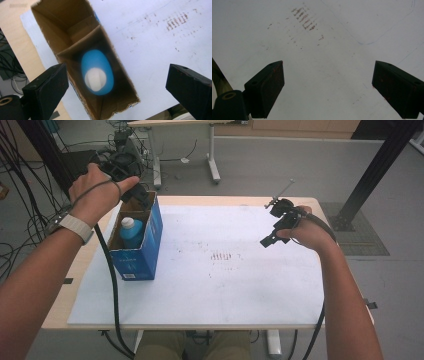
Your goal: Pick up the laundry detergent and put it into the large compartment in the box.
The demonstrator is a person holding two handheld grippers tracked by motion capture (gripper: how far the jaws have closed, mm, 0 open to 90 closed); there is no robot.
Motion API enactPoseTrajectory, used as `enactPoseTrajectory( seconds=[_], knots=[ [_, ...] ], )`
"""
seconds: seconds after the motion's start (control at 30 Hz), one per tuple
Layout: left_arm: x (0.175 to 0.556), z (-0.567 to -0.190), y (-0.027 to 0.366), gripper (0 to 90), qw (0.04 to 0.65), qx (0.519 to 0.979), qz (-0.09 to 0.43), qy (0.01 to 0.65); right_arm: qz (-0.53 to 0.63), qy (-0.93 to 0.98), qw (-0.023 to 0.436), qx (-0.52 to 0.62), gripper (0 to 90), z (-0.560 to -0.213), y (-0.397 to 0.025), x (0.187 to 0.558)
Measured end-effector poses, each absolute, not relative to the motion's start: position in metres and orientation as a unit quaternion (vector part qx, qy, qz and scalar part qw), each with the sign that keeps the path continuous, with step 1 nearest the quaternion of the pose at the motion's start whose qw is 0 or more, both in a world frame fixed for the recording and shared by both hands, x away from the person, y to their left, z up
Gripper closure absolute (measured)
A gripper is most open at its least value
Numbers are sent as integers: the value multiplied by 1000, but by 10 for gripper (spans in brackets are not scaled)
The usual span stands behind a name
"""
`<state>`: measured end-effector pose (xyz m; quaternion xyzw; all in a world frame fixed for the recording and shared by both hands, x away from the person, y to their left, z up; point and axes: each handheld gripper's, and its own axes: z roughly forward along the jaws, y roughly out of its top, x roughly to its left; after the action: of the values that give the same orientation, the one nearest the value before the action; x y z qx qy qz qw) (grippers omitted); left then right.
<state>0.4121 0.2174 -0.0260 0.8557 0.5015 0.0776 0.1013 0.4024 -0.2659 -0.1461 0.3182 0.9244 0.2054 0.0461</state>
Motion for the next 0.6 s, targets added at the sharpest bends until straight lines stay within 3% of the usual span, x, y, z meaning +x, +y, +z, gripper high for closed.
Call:
enactPoseTrajectory(
  seconds=[0.33,0.6],
  knots=[
    [403,-1,189,51,109,899,79,416,206,923,48,320,105,-142,-267,400],
    [397,5,154,51,98,943,67,310,207,923,49,319,104,-139,-266,399]
  ],
)
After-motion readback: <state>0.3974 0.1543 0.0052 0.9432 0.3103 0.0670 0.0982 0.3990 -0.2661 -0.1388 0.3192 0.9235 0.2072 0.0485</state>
